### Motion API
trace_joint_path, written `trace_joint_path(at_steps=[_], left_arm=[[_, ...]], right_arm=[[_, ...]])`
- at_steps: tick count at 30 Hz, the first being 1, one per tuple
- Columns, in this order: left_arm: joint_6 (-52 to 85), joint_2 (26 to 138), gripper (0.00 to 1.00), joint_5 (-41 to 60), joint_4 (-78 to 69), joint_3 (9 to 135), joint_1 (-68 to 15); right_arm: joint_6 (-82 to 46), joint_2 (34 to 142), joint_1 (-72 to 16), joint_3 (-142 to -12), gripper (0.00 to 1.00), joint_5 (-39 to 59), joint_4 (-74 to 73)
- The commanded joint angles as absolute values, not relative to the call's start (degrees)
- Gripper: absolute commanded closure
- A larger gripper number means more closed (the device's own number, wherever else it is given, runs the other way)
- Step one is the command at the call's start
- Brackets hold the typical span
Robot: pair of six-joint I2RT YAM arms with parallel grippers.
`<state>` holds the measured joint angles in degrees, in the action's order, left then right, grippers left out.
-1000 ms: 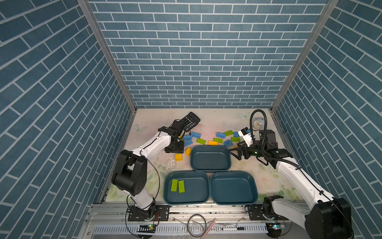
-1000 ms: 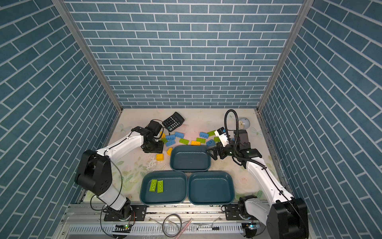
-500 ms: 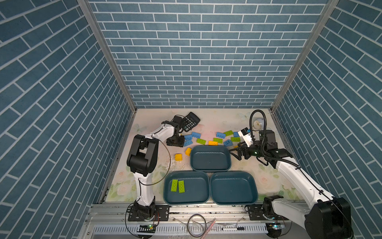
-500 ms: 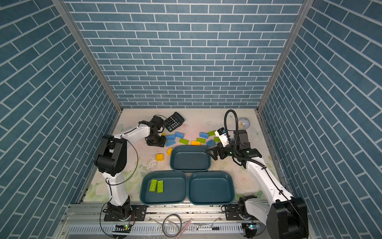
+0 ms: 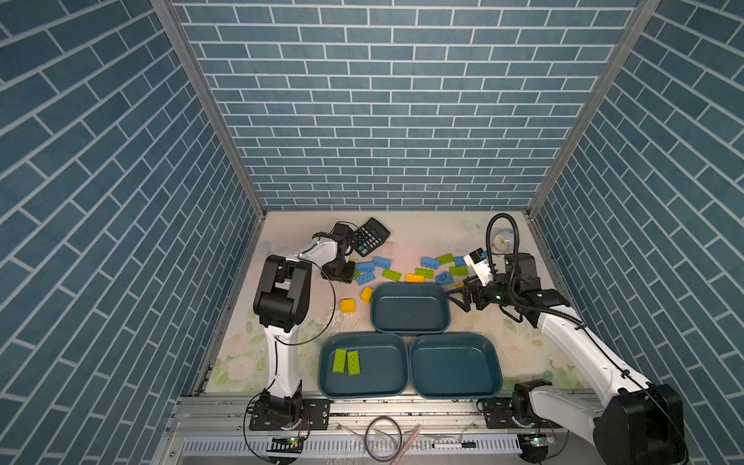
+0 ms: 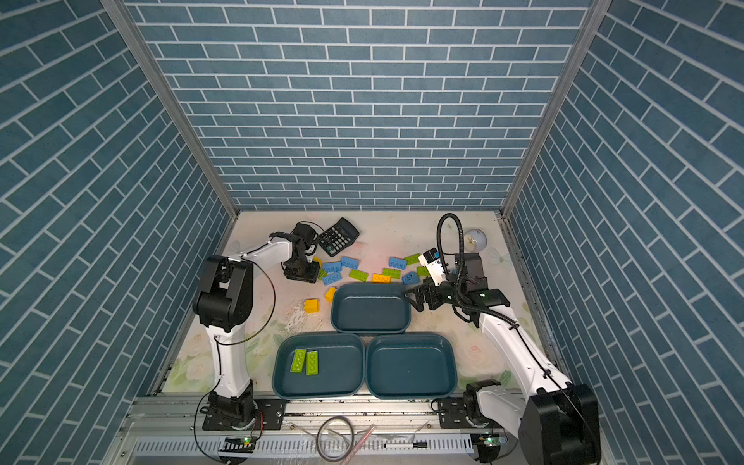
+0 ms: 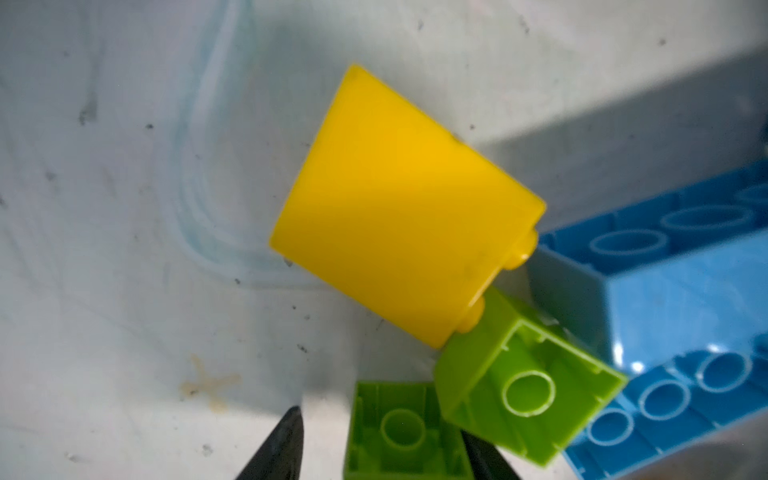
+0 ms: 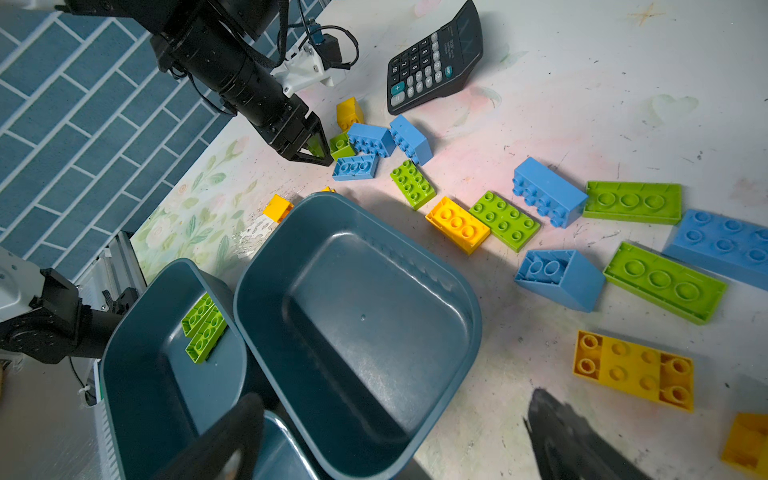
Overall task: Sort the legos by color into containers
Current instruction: 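Return the left gripper to the pile and grasp a third green brick, then carry the green brick with the left gripper into the bin and release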
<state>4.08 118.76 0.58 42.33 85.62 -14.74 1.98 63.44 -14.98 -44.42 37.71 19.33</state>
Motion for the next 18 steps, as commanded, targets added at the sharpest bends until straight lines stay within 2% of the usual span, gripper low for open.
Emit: trace_joint_path(at_steps=[1,5,7,12,18], left_arm=[[2.46,119.54,0.52,1.17,42.46,86.24,-14.01],[2.06,119.12,0.66,2.27,42.08,86.04,-13.62],[2.14,118.34,0.69,2.68,42.76,86.04,-13.54],[4.22,113.02,0.70,5.06,45.67,84.52,-13.71],[8.13,101.22,0.69,8.38,51.91,79.74,-16.79]], right_arm=[[4.00,63.37,-14.85,-45.55,0.01,37.60,20.65],[4.11,63.46,-14.74,-45.56,0.01,37.71,20.71],[4.13,63.59,-14.81,-45.70,0.01,37.81,20.69],[4.13,63.65,-14.82,-46.05,0.01,38.36,20.75],[2.92,64.03,-14.77,-46.57,0.01,41.66,20.08]])
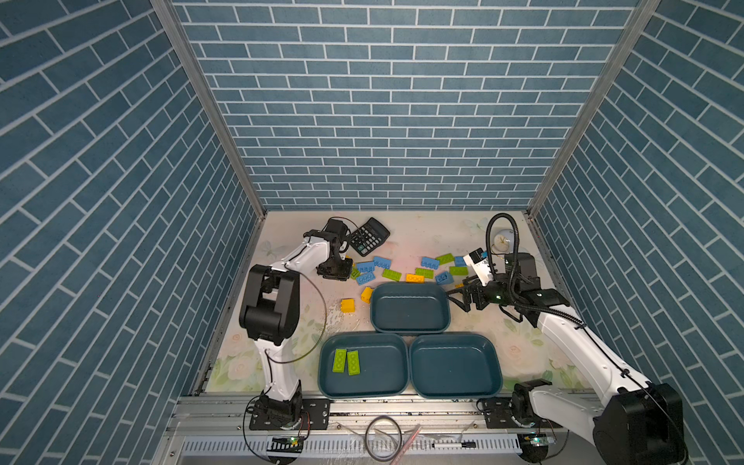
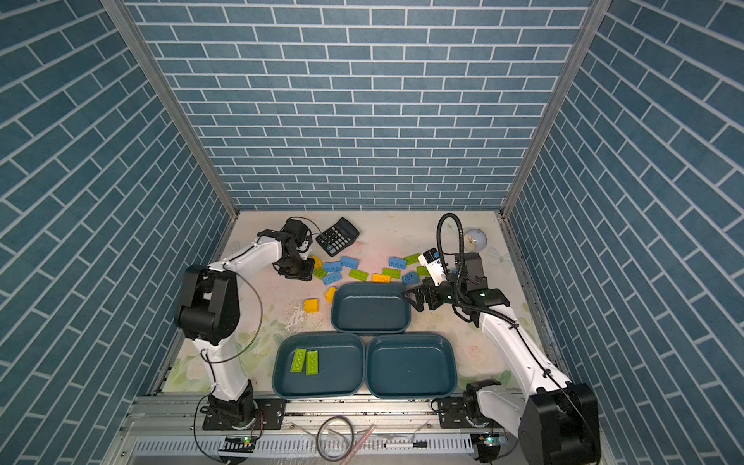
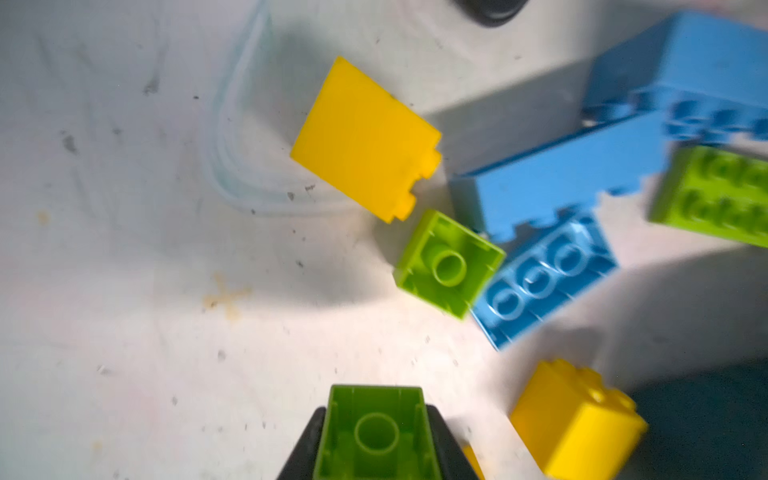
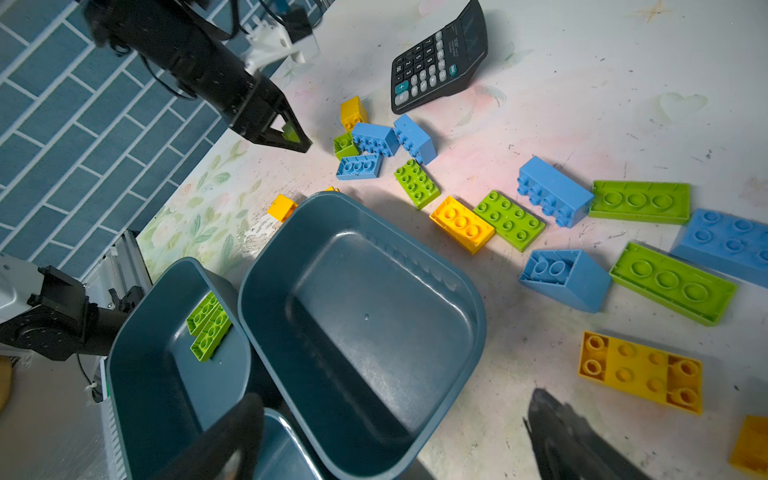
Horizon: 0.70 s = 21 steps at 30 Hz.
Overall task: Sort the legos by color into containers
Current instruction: 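Carry the green brick with the left gripper into the bin and release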
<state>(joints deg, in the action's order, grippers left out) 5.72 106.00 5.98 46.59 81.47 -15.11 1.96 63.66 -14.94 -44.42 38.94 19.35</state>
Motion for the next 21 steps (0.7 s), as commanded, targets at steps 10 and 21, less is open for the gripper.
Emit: trace_joint_path(at_steps=[10,21], left_arm=[[25.22,79.99,0.68,12.67,56.09,64.09,-31.39],[43.65,73.81,0.68,9.34,47.78,50.52,-49.31]], right_arm=[[2.44,64.53,-14.81,-46.26,0.01,44.37,19.46],[3.56,66.49,-14.88,-46.62,0.01,44.59,19.42]])
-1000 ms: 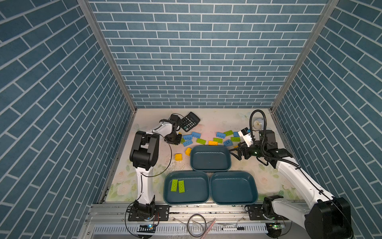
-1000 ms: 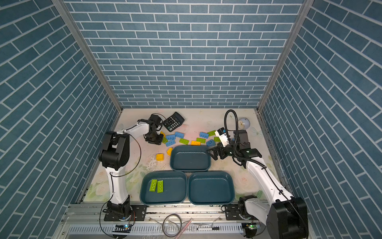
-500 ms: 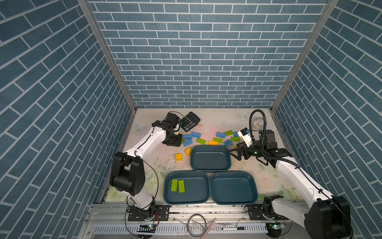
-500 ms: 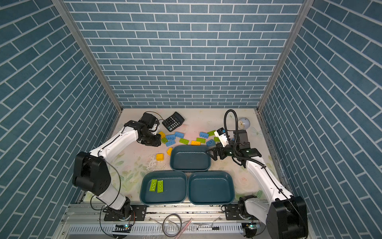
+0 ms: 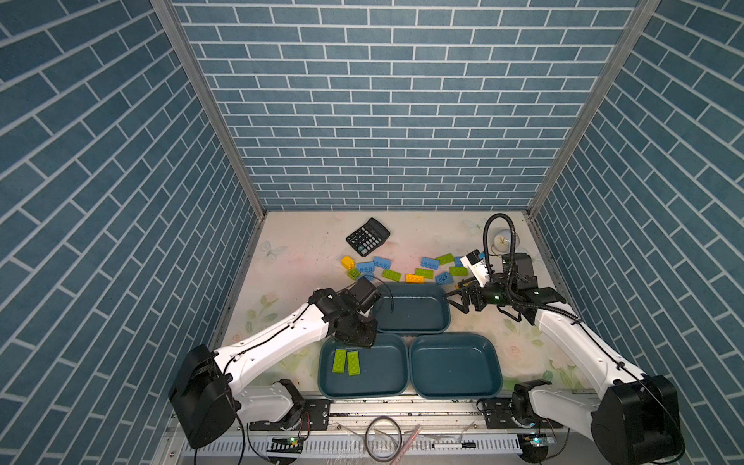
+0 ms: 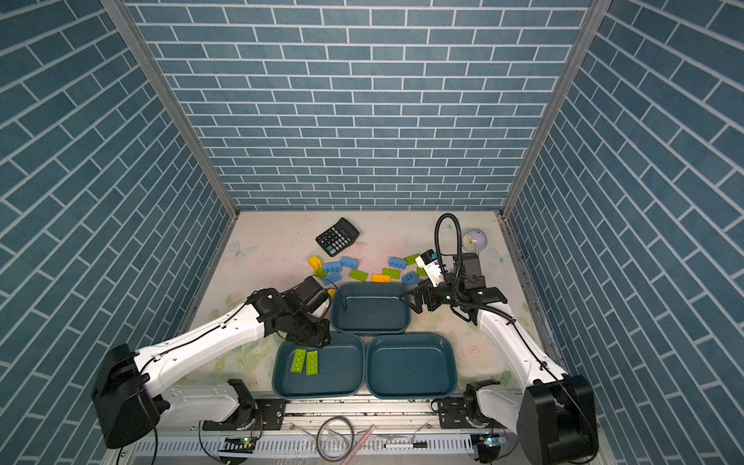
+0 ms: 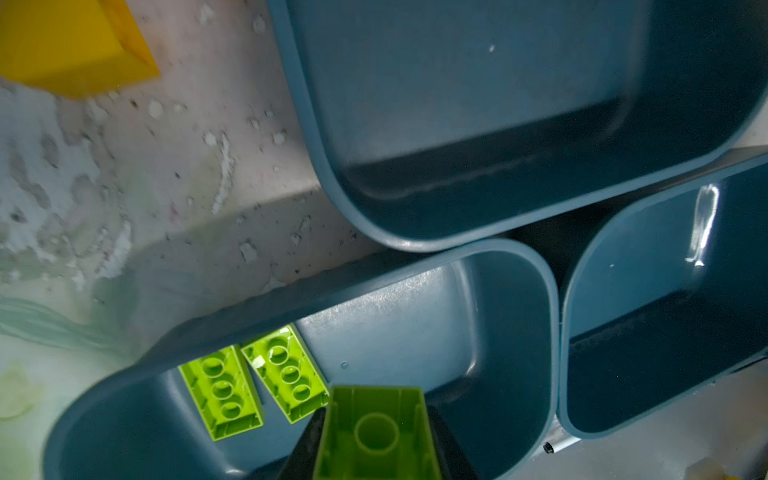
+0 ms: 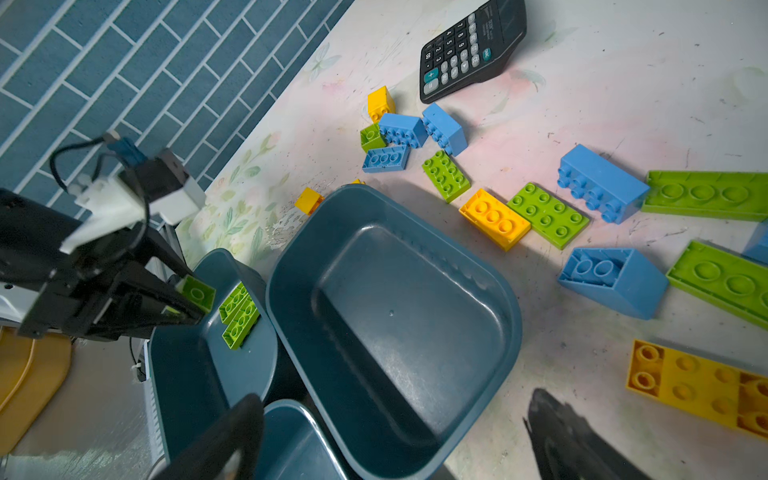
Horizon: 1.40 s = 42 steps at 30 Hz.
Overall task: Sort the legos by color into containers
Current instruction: 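Carry the green brick with the left gripper into the bin and release, then move the left gripper to the yellow bricks and grasp a small yellow brick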
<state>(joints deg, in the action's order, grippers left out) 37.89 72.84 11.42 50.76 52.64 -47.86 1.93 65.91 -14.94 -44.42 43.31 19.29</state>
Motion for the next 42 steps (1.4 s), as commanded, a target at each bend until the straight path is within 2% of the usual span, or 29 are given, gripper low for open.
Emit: trace_joint_path(at_steps=[1,5,13,17,23,29,35,38,42], left_arm=[[43.59,74.52,0.68,8.70,47.26,50.07,-49.69],[44.11,76.48,0.65,7.01,45.23,48.27,-50.03],[44.23,76.30,0.47,5.55,46.90,48.54,-49.84],[41.91,75.08,0.46,5.03,51.01,52.10,-48.49],[33.01,75.98,0.45,4.04,55.70,60.48,-40.71],[23.95,83.65,0.40,3.98,55.18,65.85,-31.95],[19.86,90.91,0.34,2.73,50.63,67.95,-27.17],[13.14,94.39,0.31,0.04,50.32,69.92,-27.13],[-4.57,97.13,0.29,2.25,51.36,72.98,-26.86]], right_arm=[[3.60,66.57,-14.95,-46.60,0.01,44.56,19.42],[3.69,66.11,-14.94,-46.24,0.01,44.02,19.74],[3.95,65.39,-14.88,-45.80,0.01,43.33,20.63],[4.13,65.44,-14.95,-45.86,0.01,43.33,20.87],[3.61,65.64,-14.94,-45.97,0.01,43.51,20.22],[3.35,65.50,-14.94,-46.08,0.01,43.25,19.95],[2.59,64.53,-14.96,-45.02,0.01,42.55,19.33],[2.55,64.08,-14.90,-44.65,0.01,42.38,19.31],[2.86,63.90,-14.87,-44.39,0.01,42.28,19.62]])
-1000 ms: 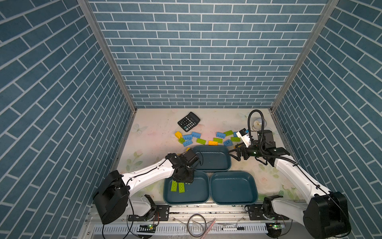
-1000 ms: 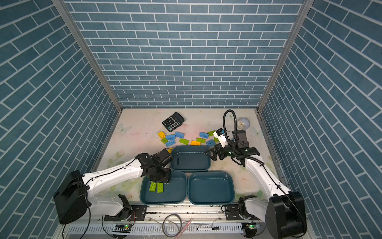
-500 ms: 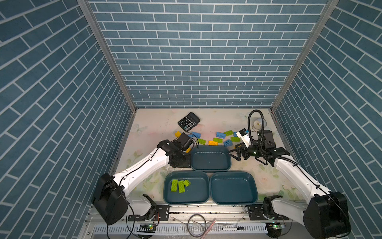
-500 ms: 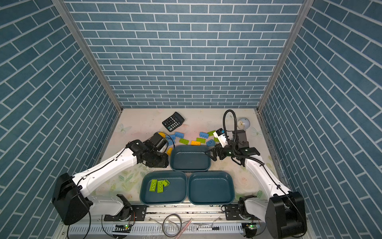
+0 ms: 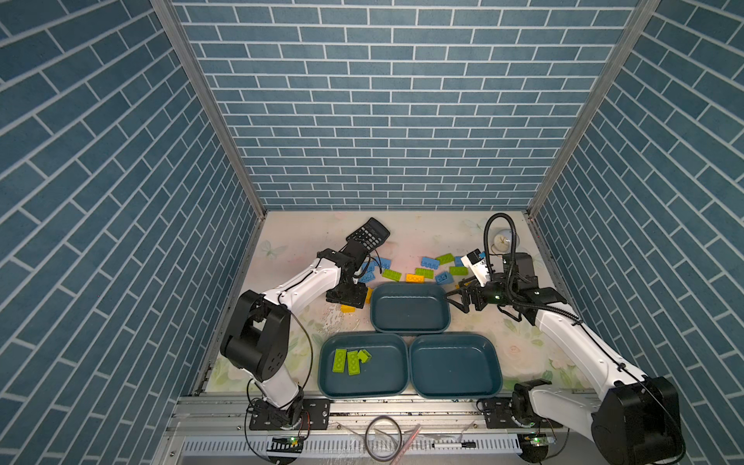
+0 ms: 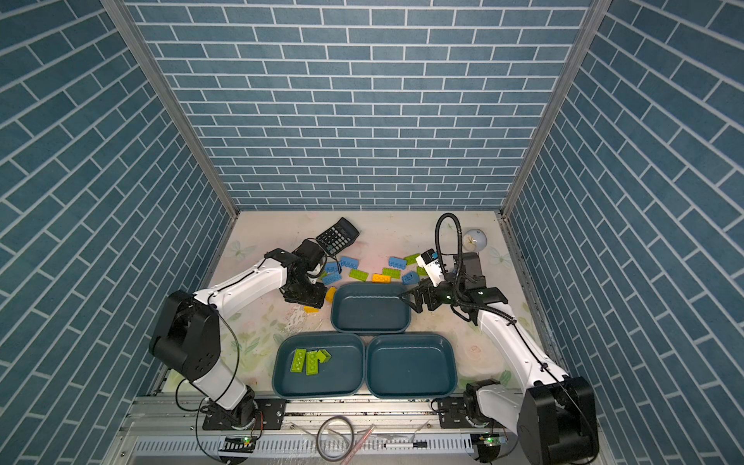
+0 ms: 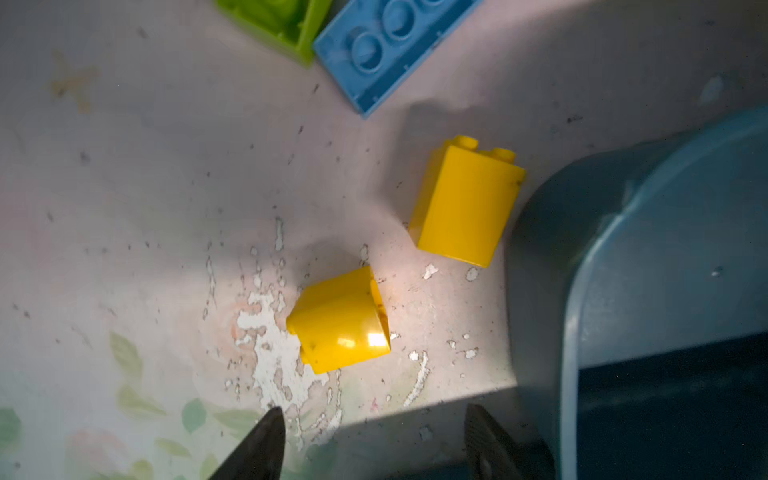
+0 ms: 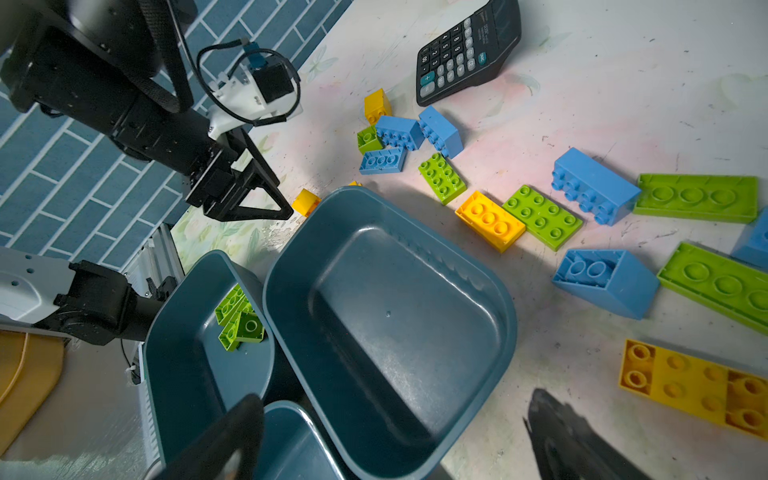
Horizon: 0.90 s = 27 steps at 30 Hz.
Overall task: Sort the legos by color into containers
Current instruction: 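Move the left gripper to the yellow bricks and grasp a small yellow brick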
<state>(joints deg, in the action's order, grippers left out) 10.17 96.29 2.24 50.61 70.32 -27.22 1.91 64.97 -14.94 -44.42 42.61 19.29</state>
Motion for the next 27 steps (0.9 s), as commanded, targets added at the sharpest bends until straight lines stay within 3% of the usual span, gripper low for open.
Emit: trace_joint_path(at_steps=[1,7,27], left_arm=[[-9.77,98.07,0.28,2.24,52.96,74.32,-26.83],[-32.22,100.60,0.26,2.22,56.38,76.02,-26.15],[-46.05,104.94,0.31,5.42,48.83,70.07,-22.41]], right_arm=[[2.97,64.06,-14.95,-44.47,0.01,42.41,19.84],[3.10,63.99,-14.94,-44.22,0.01,42.24,20.30],[3.52,62.65,-14.84,-43.97,0.01,41.01,22.50]])
